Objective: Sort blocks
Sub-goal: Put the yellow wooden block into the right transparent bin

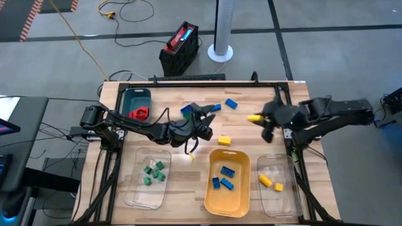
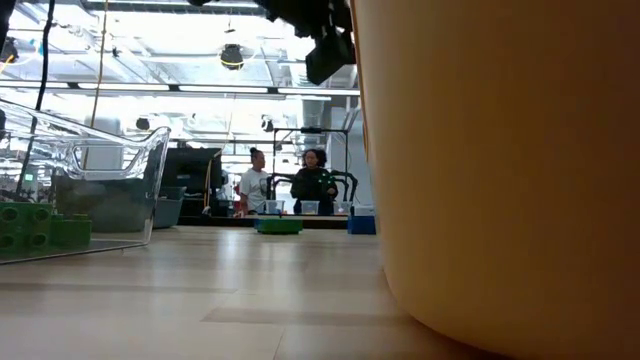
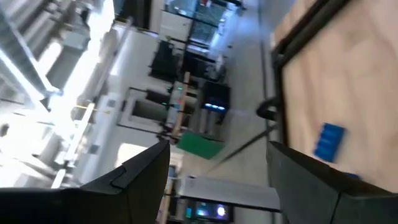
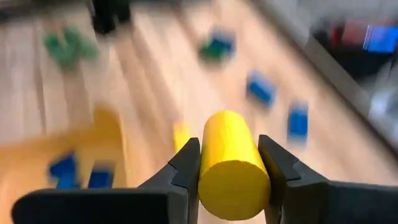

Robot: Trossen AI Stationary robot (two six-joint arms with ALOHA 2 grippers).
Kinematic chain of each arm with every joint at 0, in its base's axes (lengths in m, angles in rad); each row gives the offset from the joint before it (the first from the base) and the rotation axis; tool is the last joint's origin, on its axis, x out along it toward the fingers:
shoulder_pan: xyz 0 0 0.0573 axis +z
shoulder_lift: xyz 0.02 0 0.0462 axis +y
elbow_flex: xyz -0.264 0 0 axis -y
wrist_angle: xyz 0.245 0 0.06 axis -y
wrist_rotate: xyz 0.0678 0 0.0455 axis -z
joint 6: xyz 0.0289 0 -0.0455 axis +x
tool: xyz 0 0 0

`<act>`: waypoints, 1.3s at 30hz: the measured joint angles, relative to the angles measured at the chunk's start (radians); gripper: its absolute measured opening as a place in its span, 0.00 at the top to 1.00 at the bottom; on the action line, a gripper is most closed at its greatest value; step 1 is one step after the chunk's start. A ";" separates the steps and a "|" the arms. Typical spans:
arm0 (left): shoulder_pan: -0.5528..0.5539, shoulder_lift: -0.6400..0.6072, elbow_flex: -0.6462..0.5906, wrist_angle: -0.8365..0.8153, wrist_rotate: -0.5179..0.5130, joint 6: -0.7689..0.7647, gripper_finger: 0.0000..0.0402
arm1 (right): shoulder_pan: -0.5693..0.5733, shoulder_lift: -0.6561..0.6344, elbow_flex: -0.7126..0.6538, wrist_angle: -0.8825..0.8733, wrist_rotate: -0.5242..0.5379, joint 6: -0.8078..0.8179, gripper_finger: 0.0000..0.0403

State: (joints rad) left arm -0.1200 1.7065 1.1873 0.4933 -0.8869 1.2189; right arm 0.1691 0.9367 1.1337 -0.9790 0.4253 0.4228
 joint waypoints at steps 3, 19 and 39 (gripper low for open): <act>-0.003 0.000 -0.001 -0.062 0.014 -0.073 0.35 | 0.058 0.018 0.036 -0.208 -0.079 0.186 0.72; 0.020 -0.046 -0.001 -0.298 0.078 -0.350 0.35 | 0.501 0.245 -0.058 -0.262 -0.471 0.645 0.72; 0.179 -0.180 -0.021 -0.671 0.538 -0.739 0.35 | 0.543 0.446 -0.213 -0.045 -0.581 0.790 0.25</act>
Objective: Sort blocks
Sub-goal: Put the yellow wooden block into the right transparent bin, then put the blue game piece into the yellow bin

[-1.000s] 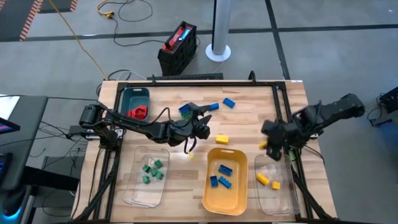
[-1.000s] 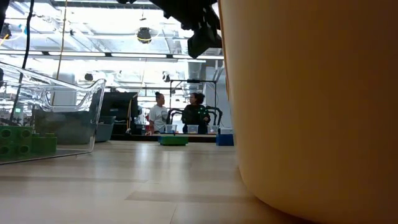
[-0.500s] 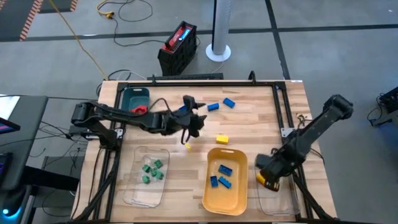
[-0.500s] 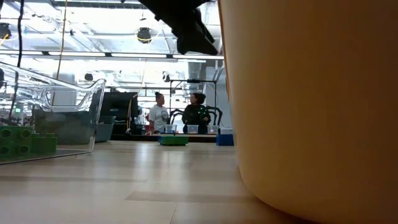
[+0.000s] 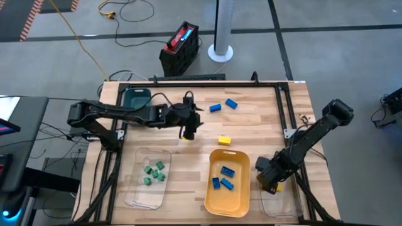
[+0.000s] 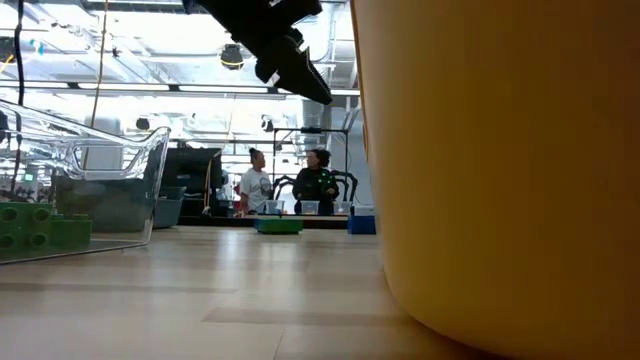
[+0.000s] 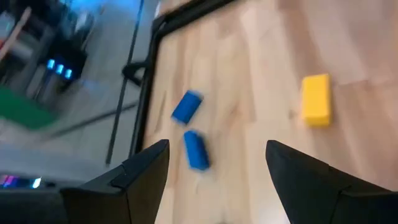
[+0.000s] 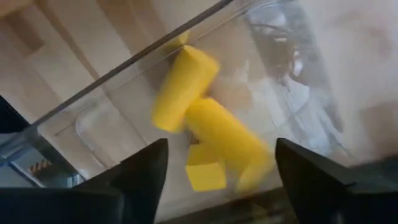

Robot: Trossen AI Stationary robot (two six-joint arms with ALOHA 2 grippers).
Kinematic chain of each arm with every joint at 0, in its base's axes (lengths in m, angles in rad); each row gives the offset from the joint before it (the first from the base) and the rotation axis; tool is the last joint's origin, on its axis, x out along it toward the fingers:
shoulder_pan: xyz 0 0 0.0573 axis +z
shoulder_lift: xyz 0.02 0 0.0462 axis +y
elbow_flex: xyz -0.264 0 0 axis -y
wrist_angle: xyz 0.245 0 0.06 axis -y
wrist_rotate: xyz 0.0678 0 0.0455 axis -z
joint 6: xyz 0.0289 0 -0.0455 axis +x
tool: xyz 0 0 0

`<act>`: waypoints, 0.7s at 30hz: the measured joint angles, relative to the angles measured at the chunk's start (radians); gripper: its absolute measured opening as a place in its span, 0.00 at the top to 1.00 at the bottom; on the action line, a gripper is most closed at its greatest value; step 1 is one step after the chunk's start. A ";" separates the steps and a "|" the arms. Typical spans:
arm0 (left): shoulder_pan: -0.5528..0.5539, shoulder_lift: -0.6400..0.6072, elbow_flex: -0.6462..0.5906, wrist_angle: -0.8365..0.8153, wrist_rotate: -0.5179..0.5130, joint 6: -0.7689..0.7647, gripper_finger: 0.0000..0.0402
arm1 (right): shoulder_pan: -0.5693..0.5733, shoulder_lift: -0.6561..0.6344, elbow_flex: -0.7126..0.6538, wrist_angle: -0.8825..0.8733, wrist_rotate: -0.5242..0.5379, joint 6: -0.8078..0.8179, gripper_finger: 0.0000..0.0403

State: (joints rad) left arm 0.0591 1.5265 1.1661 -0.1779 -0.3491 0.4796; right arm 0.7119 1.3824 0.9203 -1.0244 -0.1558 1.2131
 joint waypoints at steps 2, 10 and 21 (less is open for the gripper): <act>-0.014 -0.011 -0.054 0.099 0.024 0.018 0.35 | -0.006 -0.028 0.034 -0.051 0.001 0.009 0.20; -0.018 -0.062 -0.272 0.481 -0.013 -0.011 0.35 | -0.112 -0.144 0.216 -0.301 0.194 -0.108 0.23; -0.010 -0.095 -0.136 0.190 0.012 -0.318 0.35 | -0.639 -0.150 0.289 -0.103 0.540 -0.682 0.24</act>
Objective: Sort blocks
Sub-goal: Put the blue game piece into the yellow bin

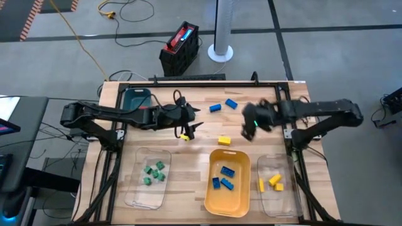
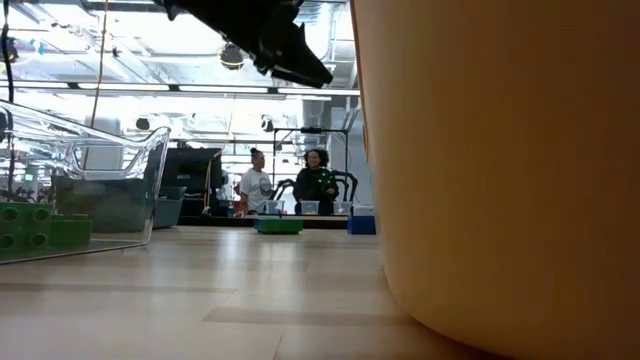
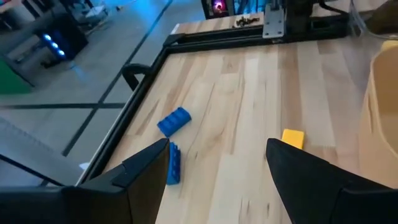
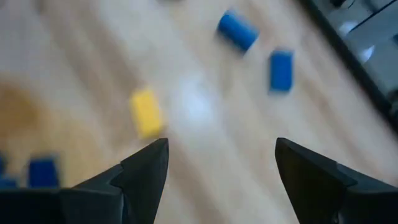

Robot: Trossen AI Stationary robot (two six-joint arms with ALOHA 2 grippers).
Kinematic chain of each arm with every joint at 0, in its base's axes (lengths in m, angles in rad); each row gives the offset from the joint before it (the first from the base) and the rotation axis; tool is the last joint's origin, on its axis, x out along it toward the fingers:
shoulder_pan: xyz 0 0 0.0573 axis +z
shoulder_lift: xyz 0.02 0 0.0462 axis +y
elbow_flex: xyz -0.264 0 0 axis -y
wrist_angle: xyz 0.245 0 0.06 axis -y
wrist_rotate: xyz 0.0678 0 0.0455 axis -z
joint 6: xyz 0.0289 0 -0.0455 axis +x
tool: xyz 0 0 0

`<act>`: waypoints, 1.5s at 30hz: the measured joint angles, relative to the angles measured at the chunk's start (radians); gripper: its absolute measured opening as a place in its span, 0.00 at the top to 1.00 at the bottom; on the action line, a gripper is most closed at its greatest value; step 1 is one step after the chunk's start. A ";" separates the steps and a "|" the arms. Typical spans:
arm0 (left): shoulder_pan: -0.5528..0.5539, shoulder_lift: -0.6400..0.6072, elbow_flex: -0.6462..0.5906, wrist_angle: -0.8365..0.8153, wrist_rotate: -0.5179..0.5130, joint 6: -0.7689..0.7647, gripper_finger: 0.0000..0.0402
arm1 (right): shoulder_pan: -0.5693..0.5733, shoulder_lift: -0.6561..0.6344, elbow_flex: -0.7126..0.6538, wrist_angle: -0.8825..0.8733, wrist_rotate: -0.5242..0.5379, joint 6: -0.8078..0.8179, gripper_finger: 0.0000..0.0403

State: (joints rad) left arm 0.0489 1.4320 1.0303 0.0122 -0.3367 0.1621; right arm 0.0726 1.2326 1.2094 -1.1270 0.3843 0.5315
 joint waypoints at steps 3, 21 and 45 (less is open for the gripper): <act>-0.007 0.000 0.000 0.001 -0.009 0.014 0.35 | -0.140 0.043 0.000 0.121 -0.014 -0.160 0.24; -0.014 -0.112 -0.185 0.112 -0.053 0.041 0.35 | -0.398 0.167 -0.032 0.455 -0.097 -0.450 0.24; -0.013 -0.565 -0.413 0.047 -0.061 0.056 0.35 | -0.467 0.124 -0.460 1.017 -0.145 -0.396 0.24</act>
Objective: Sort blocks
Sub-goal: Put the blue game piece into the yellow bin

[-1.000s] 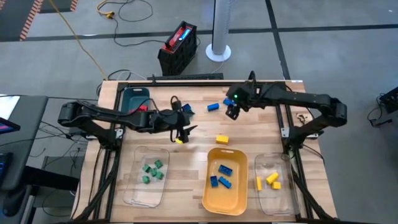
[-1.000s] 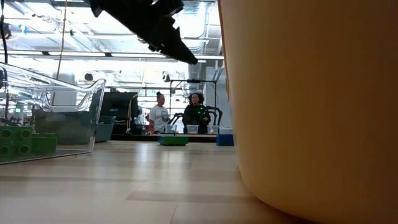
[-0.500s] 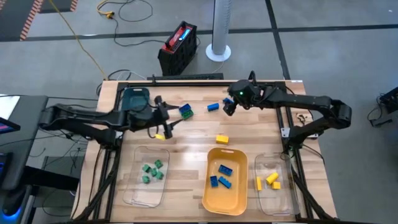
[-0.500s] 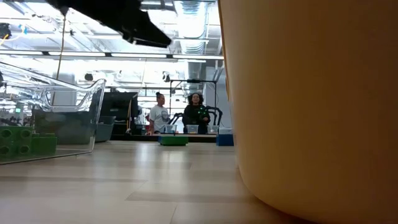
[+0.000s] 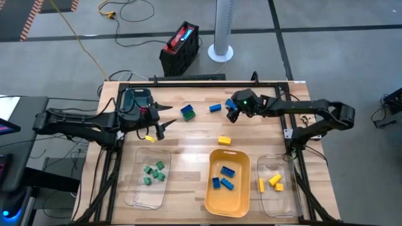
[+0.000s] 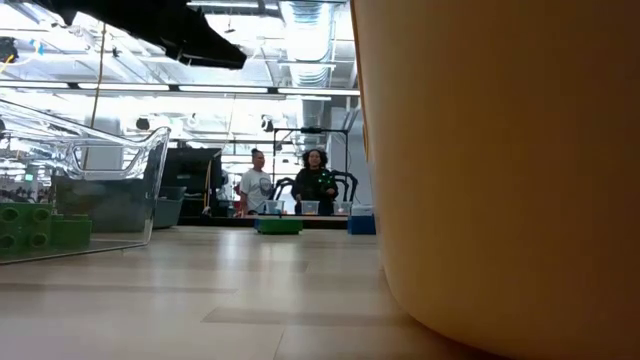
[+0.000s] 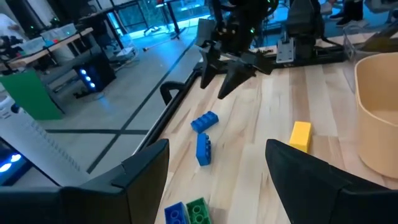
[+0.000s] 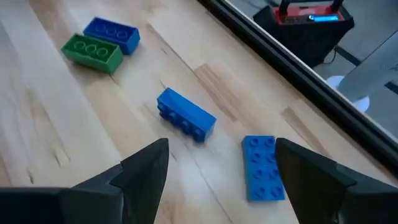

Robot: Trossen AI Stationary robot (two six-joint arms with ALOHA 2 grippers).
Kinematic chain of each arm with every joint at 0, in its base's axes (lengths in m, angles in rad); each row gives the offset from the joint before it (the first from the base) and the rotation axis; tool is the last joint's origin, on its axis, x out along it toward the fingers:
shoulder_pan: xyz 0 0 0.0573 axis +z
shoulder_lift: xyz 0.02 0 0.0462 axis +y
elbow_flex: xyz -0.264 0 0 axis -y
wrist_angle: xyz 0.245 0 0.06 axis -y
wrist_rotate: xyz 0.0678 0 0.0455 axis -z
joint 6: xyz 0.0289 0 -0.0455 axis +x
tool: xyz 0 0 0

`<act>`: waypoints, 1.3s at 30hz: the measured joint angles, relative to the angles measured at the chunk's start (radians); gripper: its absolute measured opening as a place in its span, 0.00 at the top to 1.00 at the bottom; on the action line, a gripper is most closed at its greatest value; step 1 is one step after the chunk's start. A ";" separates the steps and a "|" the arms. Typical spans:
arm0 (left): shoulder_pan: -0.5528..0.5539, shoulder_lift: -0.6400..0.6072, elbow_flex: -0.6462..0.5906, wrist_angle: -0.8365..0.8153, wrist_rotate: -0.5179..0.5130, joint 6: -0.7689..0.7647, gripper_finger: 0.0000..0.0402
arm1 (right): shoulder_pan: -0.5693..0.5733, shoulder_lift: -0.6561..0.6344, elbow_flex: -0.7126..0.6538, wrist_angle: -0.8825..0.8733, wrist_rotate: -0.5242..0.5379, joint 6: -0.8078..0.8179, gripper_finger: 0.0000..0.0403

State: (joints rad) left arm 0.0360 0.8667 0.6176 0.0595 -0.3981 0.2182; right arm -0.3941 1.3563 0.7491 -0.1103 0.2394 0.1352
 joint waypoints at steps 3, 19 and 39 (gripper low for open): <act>0.000 0.001 -0.001 -0.002 0.000 -0.004 0.35 | 0.031 0.000 -0.080 0.147 0.003 0.014 0.24; 0.000 0.002 -0.001 -0.007 -0.002 -0.006 0.35 | 0.033 -0.011 -0.393 0.616 0.133 0.027 0.24; 0.000 0.002 -0.001 0.075 -0.003 0.059 0.35 | -0.039 0.151 -0.517 1.058 0.132 -0.105 0.24</act>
State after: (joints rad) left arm 0.0364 0.8684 0.6167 0.1341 -0.4007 0.2768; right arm -0.4335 1.5069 0.2321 0.9476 0.3713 0.0298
